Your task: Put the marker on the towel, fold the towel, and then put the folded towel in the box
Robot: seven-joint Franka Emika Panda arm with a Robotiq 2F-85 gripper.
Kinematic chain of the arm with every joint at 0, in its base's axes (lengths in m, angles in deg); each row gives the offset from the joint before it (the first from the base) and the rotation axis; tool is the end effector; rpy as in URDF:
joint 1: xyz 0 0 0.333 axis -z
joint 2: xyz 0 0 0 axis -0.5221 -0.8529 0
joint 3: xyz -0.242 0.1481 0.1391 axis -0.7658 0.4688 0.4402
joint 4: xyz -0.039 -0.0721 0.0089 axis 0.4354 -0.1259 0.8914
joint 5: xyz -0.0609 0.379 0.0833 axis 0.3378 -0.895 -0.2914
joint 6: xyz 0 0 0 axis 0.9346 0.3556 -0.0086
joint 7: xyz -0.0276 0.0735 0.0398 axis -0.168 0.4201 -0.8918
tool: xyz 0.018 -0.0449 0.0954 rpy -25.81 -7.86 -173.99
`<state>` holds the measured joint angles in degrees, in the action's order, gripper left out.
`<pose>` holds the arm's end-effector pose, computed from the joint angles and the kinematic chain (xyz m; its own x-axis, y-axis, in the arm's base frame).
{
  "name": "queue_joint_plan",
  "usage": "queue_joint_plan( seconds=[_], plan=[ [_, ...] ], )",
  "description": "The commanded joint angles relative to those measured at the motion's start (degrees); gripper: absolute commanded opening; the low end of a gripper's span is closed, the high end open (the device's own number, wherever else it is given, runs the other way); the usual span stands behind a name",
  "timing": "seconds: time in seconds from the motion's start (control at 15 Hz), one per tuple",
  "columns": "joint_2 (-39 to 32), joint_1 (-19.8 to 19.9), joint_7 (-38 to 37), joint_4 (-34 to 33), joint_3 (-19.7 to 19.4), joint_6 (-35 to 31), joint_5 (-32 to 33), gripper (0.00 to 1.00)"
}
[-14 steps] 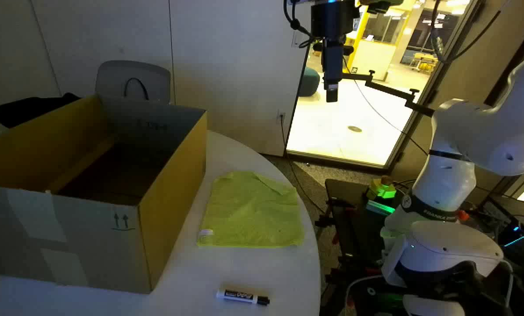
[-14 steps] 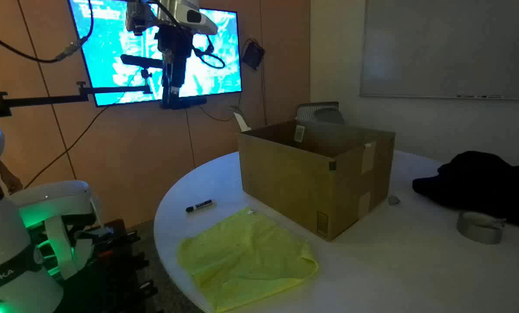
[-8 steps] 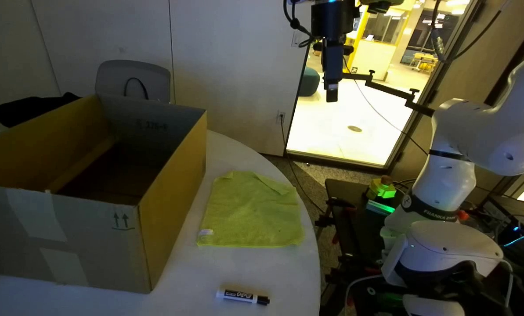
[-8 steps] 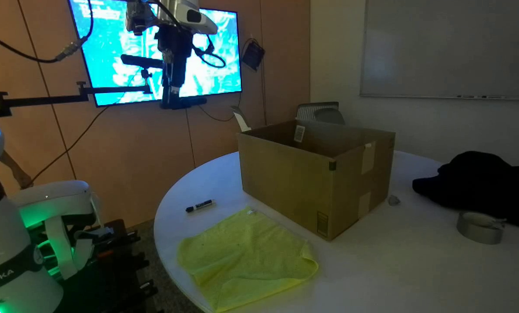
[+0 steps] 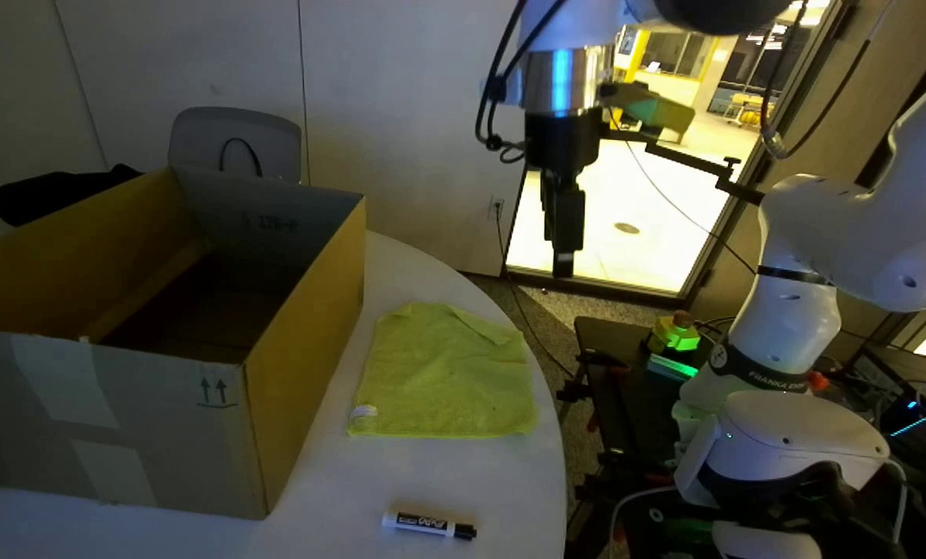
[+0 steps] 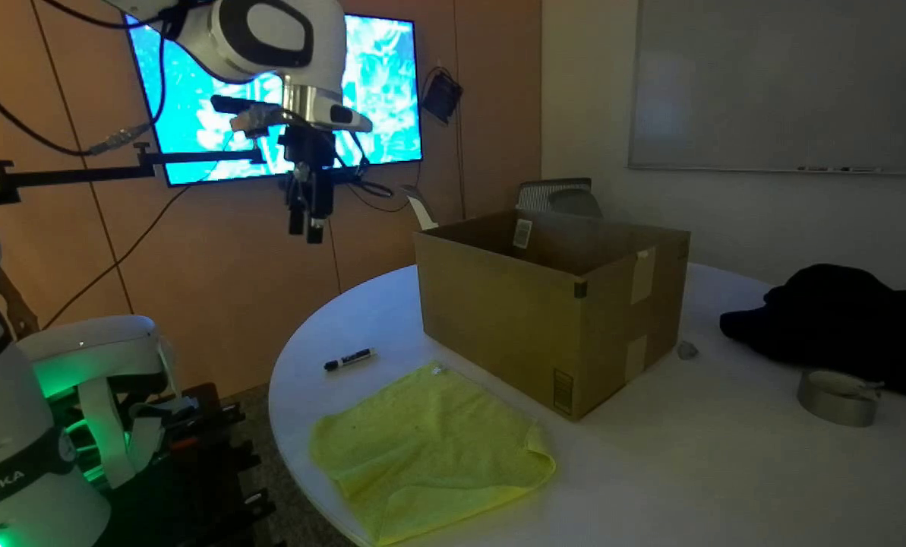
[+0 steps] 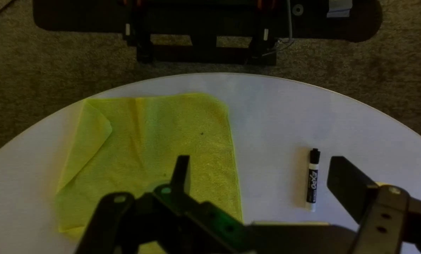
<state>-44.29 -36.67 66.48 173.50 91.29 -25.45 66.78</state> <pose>0.4017 0.1003 0.4284 0.9746 0.0760 -0.2106 0.0854 -0.9957 0.0359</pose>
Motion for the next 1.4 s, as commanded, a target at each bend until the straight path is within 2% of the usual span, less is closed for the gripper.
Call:
queue_joint_plan(
  seconds=[0.0, 0.27, 0.47, 0.87, 1.33],
  plan=[
    [-6.2, -3.3, -3.6, 3.6, 3.8, -11.2, -1.6, 1.0],
    [-17.5, -6.5, -9.3, 2.9, 7.9, -23.2, 0.4, 1.0],
    [-25.9, -8.4, -11.7, -0.2, 8.6, -28.8, 1.5, 1.0],
    [-38.6, -11.8, -14.9, -7.1, 6.2, -37.0, 2.2, 1.0],
    [-46.0, -15.0, -14.4, -10.5, 2.5, -43.5, 2.9, 1.0]
  ],
)
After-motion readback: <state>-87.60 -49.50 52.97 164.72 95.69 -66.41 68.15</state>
